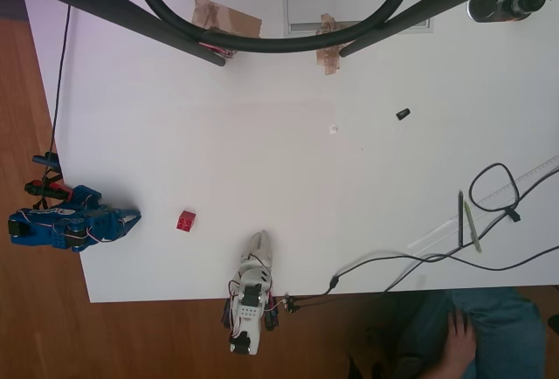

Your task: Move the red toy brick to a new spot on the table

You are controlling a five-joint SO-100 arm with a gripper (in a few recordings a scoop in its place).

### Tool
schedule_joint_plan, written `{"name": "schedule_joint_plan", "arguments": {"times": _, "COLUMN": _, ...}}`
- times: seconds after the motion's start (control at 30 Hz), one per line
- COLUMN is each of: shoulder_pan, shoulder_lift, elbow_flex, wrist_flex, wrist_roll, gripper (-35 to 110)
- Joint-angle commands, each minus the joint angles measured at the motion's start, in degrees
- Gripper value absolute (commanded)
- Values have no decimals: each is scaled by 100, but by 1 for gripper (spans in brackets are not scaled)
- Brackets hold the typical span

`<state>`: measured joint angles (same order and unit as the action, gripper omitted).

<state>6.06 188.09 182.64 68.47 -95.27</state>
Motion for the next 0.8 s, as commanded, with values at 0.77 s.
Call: {"name": "schedule_joint_plan", "arguments": {"times": 0.77, "shoulder_pan": -1266, "shoulder_lift": 237, "elbow_flex": 185, "wrist_flex": 53, "wrist_roll": 1204, "gripper": 0}}
